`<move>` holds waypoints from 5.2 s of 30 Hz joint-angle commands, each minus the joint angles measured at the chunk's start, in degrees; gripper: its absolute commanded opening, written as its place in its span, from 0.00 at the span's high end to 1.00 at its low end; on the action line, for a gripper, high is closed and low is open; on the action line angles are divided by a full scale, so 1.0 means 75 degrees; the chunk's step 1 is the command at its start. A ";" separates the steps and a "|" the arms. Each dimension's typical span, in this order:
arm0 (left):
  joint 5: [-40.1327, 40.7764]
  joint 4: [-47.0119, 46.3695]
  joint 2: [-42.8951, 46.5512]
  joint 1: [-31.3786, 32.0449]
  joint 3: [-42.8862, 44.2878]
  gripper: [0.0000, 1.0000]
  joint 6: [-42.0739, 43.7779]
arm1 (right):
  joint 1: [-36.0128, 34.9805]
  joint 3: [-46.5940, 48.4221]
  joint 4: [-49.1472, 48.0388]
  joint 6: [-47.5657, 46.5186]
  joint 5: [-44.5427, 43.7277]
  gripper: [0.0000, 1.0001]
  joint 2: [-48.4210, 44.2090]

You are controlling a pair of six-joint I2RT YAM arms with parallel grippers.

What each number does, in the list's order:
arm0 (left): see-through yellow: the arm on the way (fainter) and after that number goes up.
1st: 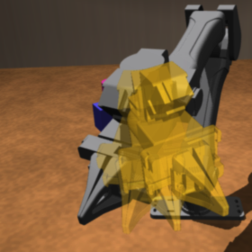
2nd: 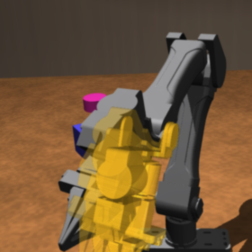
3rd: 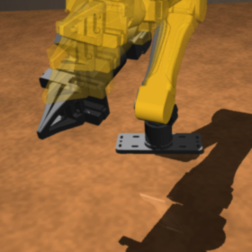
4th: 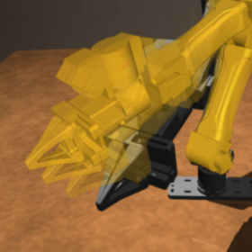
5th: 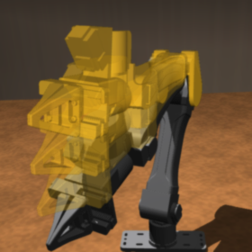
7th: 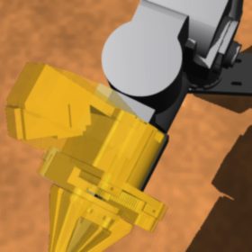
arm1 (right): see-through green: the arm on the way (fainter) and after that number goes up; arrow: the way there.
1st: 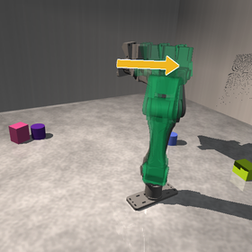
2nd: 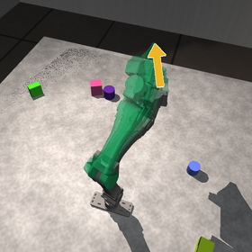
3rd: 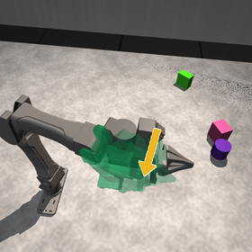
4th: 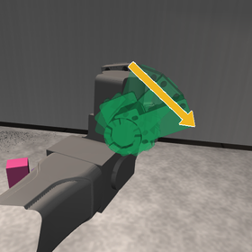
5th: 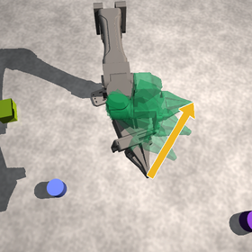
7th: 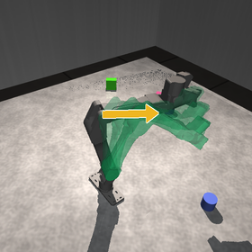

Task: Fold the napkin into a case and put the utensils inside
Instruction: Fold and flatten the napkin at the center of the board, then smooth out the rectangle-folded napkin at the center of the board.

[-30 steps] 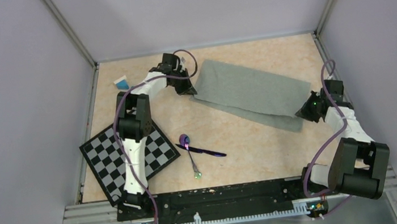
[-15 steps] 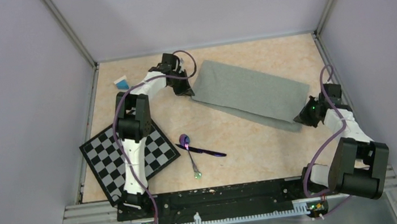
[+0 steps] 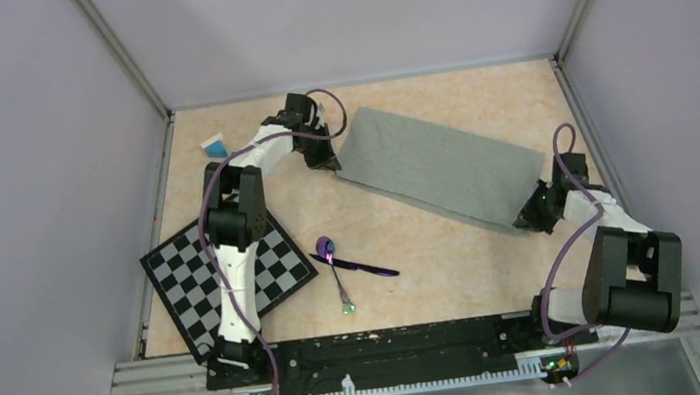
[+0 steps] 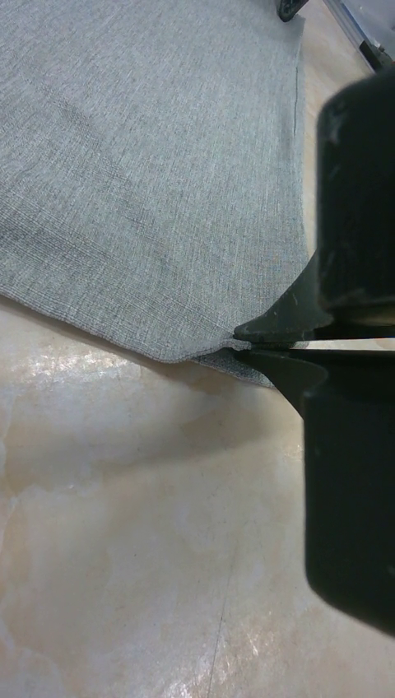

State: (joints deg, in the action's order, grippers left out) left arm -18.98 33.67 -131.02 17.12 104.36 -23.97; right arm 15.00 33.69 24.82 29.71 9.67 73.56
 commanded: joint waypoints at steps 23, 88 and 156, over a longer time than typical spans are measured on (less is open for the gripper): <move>0.0174 0.0321 0.0836 0.0024 -0.0191 0.95 0.0212 | -0.0243 0.0536 0.0741 0.0172 -0.0718 1.00 -0.0336; 0.0460 0.0623 0.1618 0.0213 -0.0184 0.24 0.0677 | -0.0360 0.0763 0.0830 0.0369 0.0883 0.53 -0.1655; 0.3329 0.0834 0.1089 0.0874 -0.1018 0.57 0.1141 | -0.0793 0.0414 0.0233 -0.0160 0.0774 0.60 -0.0883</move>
State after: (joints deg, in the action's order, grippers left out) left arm -1.15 40.03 -124.36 22.17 97.82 -16.84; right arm 9.47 34.74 27.46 29.56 15.70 68.58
